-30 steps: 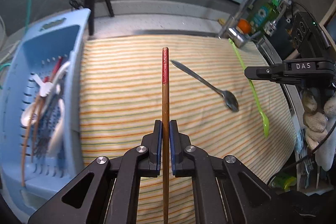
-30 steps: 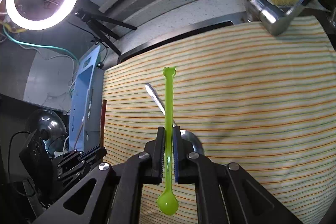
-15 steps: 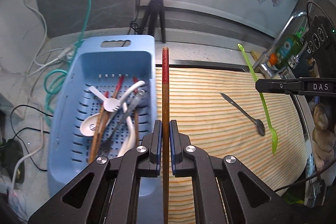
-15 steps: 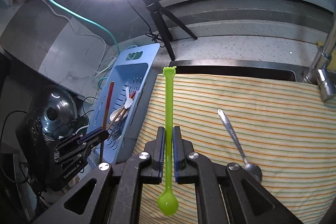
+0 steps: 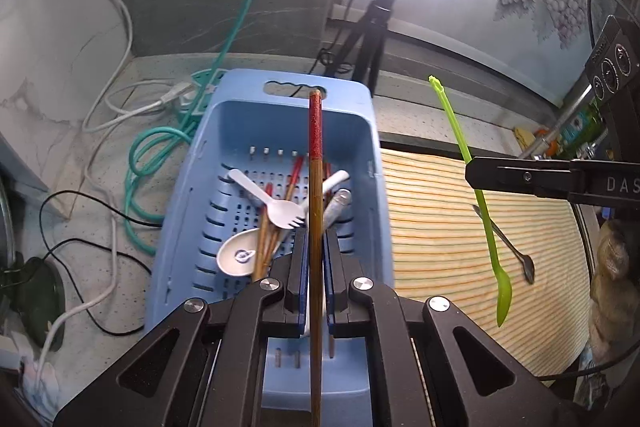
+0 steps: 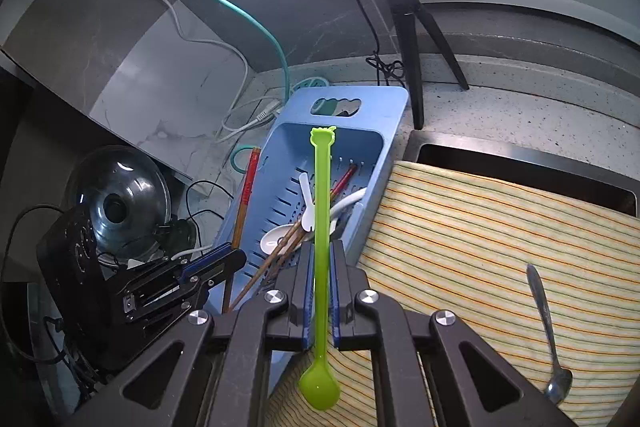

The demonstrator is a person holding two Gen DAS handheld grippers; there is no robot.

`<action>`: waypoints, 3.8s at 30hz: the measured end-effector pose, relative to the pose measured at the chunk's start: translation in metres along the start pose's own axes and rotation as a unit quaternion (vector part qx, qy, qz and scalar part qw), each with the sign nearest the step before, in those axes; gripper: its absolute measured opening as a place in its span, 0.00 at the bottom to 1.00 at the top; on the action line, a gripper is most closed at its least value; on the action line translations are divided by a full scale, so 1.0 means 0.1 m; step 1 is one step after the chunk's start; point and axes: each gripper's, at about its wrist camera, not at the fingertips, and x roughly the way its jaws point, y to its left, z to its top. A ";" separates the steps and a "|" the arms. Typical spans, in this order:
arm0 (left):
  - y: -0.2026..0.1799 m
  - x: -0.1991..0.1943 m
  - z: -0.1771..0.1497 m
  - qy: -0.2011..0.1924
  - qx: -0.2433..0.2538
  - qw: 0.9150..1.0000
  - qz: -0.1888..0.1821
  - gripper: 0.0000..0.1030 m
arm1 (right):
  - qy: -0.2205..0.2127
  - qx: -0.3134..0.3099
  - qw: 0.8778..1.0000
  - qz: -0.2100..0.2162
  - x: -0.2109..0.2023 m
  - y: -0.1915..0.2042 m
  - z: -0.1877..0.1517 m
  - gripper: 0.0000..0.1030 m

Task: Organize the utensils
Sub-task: 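Carry the chopstick into the basket with the left gripper while the right gripper drops the green spoon there, then move the right gripper down to the silver spoon and grasp its handle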

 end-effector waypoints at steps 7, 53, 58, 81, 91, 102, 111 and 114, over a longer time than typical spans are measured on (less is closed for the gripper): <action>0.23 0.13 0.09 0.007 -0.030 0.999 -0.007 0.06 | 0.010 0.003 1.000 0.009 0.31 0.13 0.14 0.06; -0.29 -0.14 -0.21 -0.024 -0.040 0.999 -0.018 0.23 | -0.037 -0.055 0.996 -0.052 -0.57 -0.60 -0.14 0.37; -0.55 -0.11 -0.31 -0.016 -0.028 0.999 -0.031 0.23 | -0.013 -0.046 0.996 -0.073 -0.75 -0.94 -0.24 0.37; -1.39 0.22 -0.81 0.070 -0.018 0.994 -0.087 0.23 | 0.106 0.031 0.992 -0.061 -0.41 -2.03 -0.87 0.37; -1.63 0.34 -0.87 0.089 0.000 0.990 -0.109 0.23 | 0.120 0.055 0.991 -0.036 -0.35 -2.01 -0.93 0.38; -1.57 0.29 -0.85 0.099 0.017 0.988 -0.118 0.31 | 0.155 0.074 0.985 0.032 -0.14 -1.62 -1.05 0.38; -1.51 0.23 -0.87 0.098 0.020 0.988 -0.118 0.31 | 0.148 0.055 0.987 0.041 -0.07 -1.33 -0.95 0.38; -1.55 0.25 -0.87 0.099 0.026 0.988 -0.120 0.31 | 0.144 0.050 0.988 0.038 -0.09 -1.33 -0.89 0.38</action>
